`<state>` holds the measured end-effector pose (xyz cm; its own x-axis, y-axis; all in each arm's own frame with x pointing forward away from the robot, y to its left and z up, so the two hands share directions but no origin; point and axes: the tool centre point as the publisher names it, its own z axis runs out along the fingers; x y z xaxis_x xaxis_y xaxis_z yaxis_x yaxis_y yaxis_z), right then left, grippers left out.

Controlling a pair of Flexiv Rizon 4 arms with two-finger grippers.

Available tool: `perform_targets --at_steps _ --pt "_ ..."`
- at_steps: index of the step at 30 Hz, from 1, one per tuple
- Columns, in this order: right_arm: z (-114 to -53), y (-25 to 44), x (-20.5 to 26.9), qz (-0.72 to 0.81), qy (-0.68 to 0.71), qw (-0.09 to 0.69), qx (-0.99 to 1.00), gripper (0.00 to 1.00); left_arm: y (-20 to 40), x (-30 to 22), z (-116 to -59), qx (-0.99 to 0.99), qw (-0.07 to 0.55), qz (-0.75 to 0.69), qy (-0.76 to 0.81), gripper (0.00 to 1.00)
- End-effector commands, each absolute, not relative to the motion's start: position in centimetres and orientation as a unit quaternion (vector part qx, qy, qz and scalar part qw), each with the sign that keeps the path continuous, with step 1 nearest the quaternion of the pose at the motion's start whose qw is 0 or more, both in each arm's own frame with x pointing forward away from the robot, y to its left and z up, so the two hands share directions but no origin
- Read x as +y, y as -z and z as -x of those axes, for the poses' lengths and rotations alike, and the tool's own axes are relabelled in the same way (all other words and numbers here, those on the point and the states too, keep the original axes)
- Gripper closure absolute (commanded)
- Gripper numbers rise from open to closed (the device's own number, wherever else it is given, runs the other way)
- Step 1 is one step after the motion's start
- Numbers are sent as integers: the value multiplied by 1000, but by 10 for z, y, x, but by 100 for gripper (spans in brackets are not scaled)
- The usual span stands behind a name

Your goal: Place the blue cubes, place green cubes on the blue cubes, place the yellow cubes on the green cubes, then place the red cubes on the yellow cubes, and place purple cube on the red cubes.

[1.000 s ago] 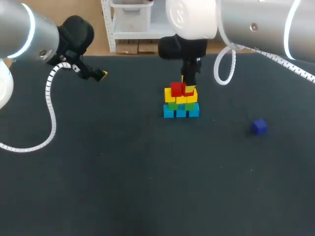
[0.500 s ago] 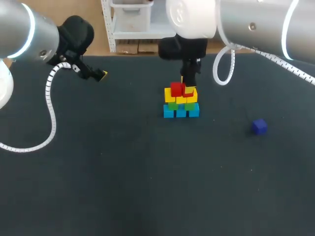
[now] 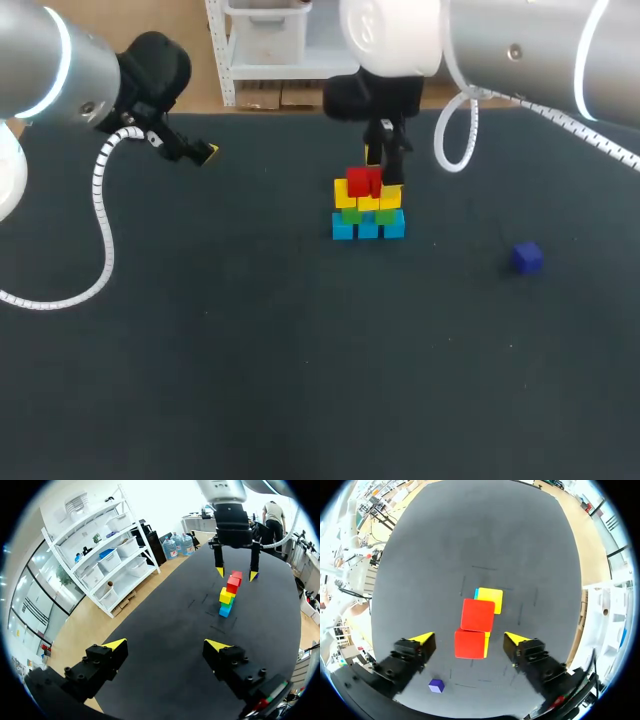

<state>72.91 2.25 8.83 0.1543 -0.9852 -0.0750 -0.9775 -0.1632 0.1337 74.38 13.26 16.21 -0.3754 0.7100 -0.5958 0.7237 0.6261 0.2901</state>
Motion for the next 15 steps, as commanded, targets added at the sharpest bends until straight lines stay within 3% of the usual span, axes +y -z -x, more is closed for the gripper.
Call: perform_targets --at_steps 1,5,8,11,15 --pt "-729 -90 21 -757 70 23 -649 0 -162 135 -745 828 354 -435 13 0" --pt "-729 -90 21 -757 70 22 -649 17 -162 135 -745 828 354 -435 13 0" --pt "-730 -90 21 -757 69 21 -649 42 -162 135 -745 828 354 -435 13 0" --pt "-730 -90 22 -757 70 20 -649 51 -162 135 -745 828 354 -435 13 0" --pt "-730 -89 23 -758 70 21 -648 52 -162 135 -745 828 354 -435 13 0"
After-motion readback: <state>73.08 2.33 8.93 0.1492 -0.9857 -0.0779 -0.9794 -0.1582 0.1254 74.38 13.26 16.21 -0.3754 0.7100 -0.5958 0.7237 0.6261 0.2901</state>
